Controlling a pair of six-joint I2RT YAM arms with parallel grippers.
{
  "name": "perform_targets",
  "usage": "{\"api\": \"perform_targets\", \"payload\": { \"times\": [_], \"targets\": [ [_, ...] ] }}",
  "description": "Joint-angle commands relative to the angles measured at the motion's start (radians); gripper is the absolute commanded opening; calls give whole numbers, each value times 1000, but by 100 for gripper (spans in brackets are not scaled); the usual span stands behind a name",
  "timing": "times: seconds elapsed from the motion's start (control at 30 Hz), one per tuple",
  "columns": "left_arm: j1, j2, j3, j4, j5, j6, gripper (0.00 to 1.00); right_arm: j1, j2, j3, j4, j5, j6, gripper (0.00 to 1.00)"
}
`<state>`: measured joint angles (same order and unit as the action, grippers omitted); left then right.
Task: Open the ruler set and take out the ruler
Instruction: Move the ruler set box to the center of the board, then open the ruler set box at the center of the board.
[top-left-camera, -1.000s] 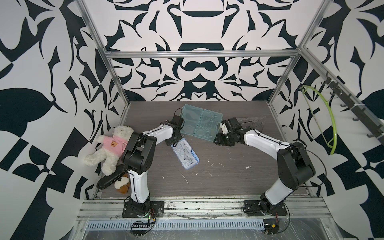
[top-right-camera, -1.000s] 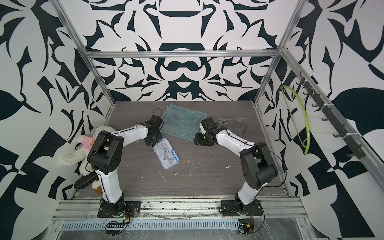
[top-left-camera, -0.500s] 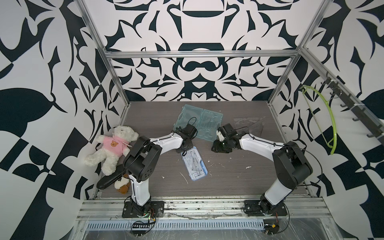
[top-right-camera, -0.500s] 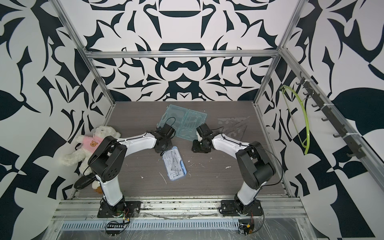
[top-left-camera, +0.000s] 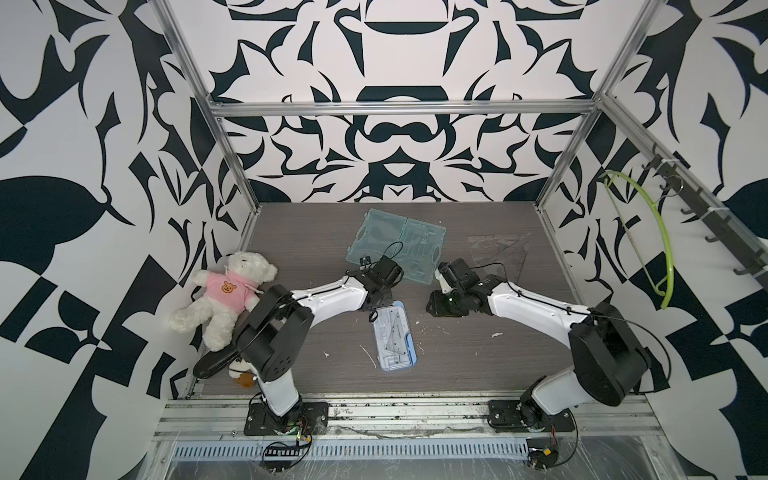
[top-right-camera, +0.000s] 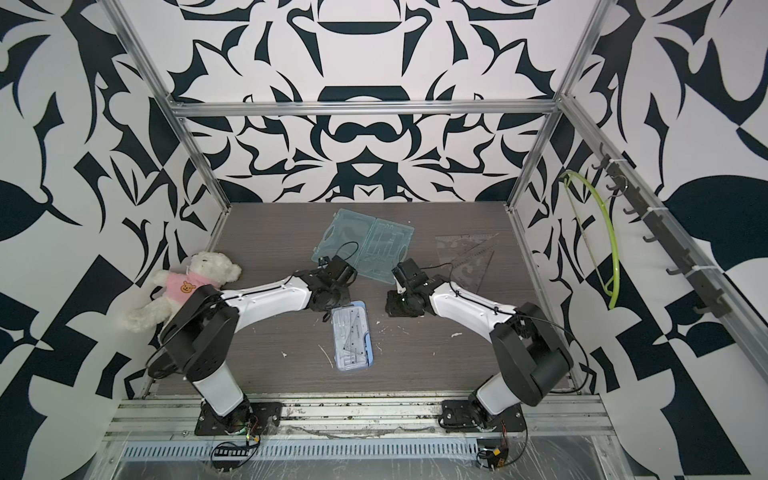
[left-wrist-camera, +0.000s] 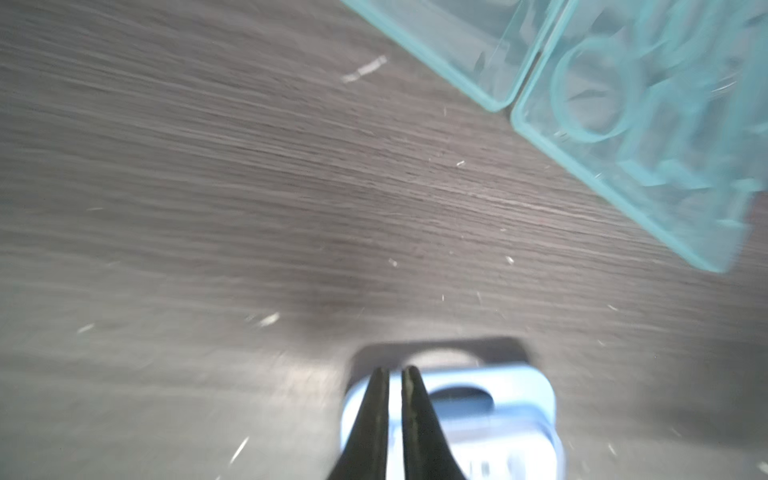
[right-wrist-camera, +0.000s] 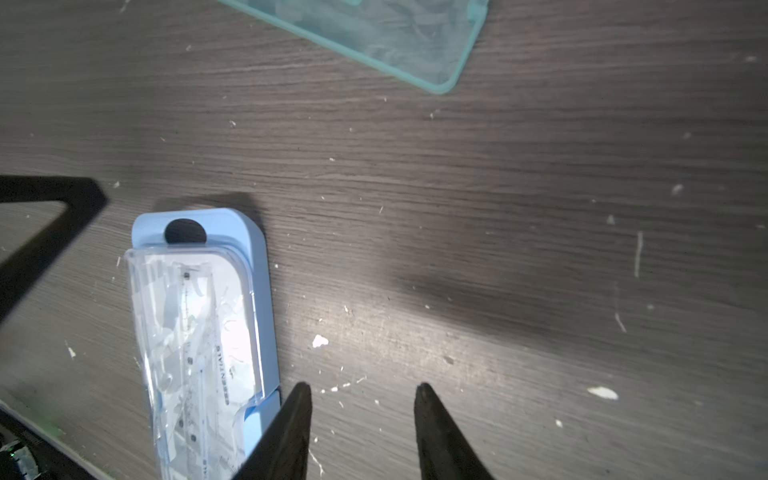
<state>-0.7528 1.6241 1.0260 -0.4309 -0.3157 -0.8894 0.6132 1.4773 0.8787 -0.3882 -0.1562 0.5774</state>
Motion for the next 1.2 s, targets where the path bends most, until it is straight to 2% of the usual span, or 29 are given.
{"api": "perform_targets", "payload": {
  "times": [0.0,0.13,0.3,0.47,1.17],
  "targets": [
    [-11,-129,-77,-63,28,-8,13,28,-45,-17,-19,42,22,42],
    [-67,-252,-214,-82,95,-65,0,55,-47,-23,-21,56,29,42],
    [-142,-328,-333,-54,132,-78,0,68,-20,-11,-25,52,23,42],
    [-160,-342,-410,46,166,-63,0,71,-8,-10,-22,37,22,42],
    [-160,-293,-395,127,196,-62,0,85,22,-11,-14,43,30,42]
  ]
}}
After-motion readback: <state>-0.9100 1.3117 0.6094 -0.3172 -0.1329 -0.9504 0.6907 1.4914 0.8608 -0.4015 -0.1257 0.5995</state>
